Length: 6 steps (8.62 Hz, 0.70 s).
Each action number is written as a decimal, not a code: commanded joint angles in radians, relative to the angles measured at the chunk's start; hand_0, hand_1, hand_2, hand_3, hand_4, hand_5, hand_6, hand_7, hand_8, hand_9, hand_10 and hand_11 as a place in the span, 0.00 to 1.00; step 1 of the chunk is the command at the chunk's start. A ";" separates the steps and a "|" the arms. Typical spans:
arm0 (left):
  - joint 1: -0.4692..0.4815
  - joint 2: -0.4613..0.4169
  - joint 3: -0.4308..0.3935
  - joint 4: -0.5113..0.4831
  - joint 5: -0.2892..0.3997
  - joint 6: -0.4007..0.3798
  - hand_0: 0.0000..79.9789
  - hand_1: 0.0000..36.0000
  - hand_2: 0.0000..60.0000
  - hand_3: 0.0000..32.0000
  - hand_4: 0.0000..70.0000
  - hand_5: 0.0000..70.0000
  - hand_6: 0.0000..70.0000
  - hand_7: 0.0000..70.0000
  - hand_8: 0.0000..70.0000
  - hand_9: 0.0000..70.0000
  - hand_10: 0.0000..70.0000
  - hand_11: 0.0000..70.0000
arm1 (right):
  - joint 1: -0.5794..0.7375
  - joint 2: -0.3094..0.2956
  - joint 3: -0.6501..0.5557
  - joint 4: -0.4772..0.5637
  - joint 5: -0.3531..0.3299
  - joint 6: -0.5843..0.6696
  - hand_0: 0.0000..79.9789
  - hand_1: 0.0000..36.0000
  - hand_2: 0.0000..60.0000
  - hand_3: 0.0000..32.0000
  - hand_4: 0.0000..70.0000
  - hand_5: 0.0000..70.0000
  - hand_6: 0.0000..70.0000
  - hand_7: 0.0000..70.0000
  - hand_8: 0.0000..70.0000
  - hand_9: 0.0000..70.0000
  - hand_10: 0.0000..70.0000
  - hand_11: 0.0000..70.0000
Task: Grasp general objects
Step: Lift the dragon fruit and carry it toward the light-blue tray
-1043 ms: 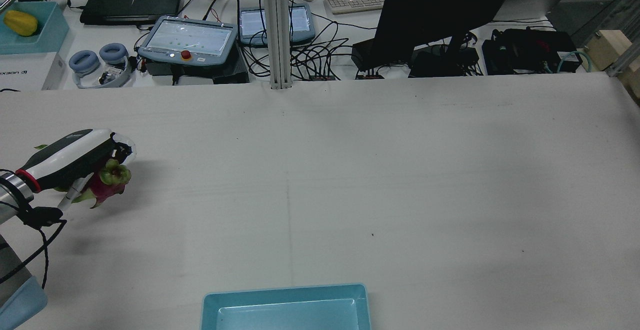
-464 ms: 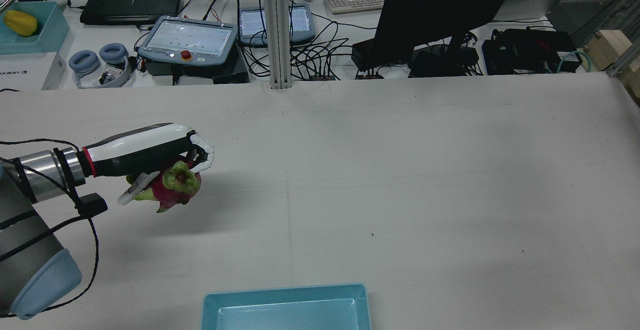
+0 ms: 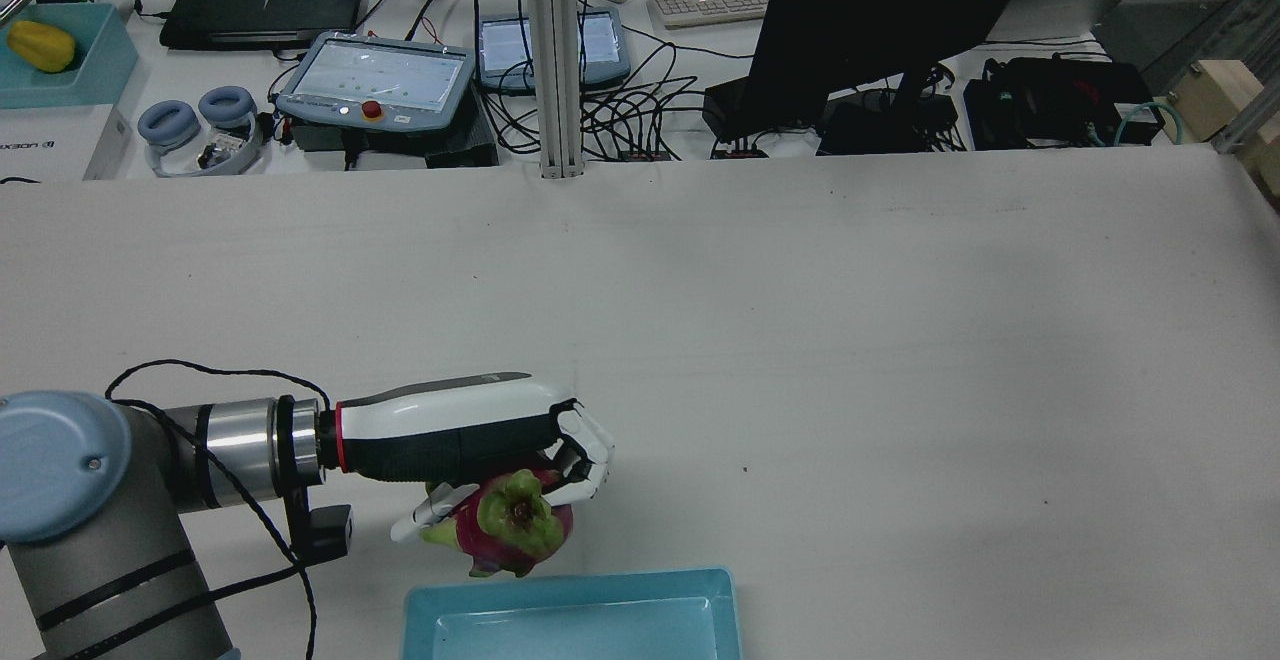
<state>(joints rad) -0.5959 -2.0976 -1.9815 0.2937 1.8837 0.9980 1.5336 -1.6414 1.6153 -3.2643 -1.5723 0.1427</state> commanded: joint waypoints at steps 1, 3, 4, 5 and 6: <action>0.169 -0.074 -0.003 -0.086 0.025 -0.057 1.00 1.00 1.00 0.00 1.00 1.00 1.00 1.00 1.00 1.00 1.00 1.00 | 0.000 0.000 0.000 0.000 0.000 0.000 0.00 0.00 0.00 0.00 0.00 0.00 0.00 0.00 0.00 0.00 0.00 0.00; 0.226 -0.062 -0.002 -0.293 0.081 -0.146 1.00 1.00 1.00 0.00 1.00 1.00 1.00 1.00 1.00 1.00 1.00 1.00 | -0.001 0.000 0.000 0.000 0.000 0.000 0.00 0.00 0.00 0.00 0.00 0.00 0.00 0.00 0.00 0.00 0.00 0.00; 0.266 -0.053 -0.002 -0.318 0.083 -0.150 1.00 1.00 1.00 0.00 1.00 1.00 1.00 1.00 0.86 1.00 0.91 1.00 | 0.000 0.000 0.000 0.000 0.000 0.000 0.00 0.00 0.00 0.00 0.00 0.00 0.00 0.00 0.00 0.00 0.00 0.00; 0.275 -0.047 -0.002 -0.329 0.083 -0.150 1.00 1.00 1.00 0.00 0.89 1.00 1.00 1.00 0.38 0.48 0.61 0.90 | 0.000 0.000 0.000 0.000 0.000 0.000 0.00 0.00 0.00 0.00 0.00 0.00 0.00 0.00 0.00 0.00 0.00 0.00; 0.275 -0.045 -0.002 -0.329 0.083 -0.150 1.00 1.00 1.00 0.00 0.56 1.00 0.92 1.00 0.17 0.26 0.44 0.69 | 0.000 0.000 0.000 0.000 0.000 0.000 0.00 0.00 0.00 0.00 0.00 0.00 0.00 0.00 0.00 0.00 0.00 0.00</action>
<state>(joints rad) -0.3478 -2.1523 -1.9836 0.0030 1.9594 0.8587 1.5337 -1.6414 1.6155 -3.2643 -1.5723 0.1427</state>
